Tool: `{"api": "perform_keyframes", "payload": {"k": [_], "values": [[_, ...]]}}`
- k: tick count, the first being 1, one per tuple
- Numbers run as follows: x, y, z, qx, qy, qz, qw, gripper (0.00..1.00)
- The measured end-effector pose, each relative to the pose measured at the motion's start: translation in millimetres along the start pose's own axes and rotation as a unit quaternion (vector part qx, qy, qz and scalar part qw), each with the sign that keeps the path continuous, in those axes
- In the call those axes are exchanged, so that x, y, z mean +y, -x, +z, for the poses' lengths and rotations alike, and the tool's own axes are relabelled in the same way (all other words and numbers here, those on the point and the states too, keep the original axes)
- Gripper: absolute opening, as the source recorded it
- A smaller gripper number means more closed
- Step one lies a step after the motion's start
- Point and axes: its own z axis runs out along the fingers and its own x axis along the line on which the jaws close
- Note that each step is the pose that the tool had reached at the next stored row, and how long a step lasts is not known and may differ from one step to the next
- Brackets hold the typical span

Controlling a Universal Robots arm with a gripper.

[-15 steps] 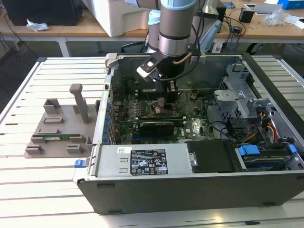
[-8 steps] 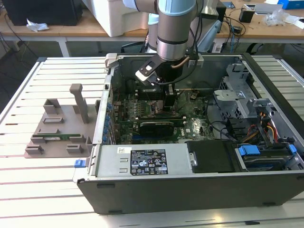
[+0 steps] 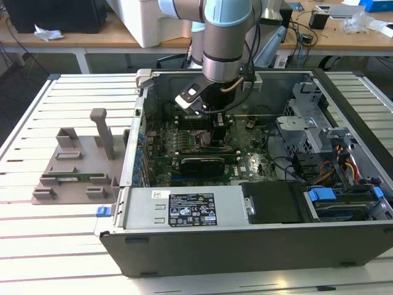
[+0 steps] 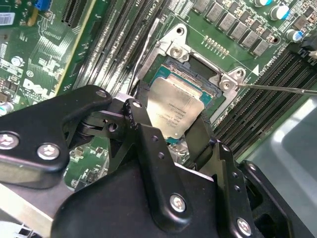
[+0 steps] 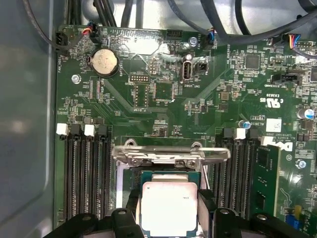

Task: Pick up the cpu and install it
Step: 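Place the cpu into insertion slot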

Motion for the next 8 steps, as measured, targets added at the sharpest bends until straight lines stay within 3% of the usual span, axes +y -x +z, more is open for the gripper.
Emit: {"api": "perform_keyframes", "payload": {"k": [8], "values": [[-3.1,-1.7,3.1,-0.0014,0.0,0.0,1.0,0.54]]}}
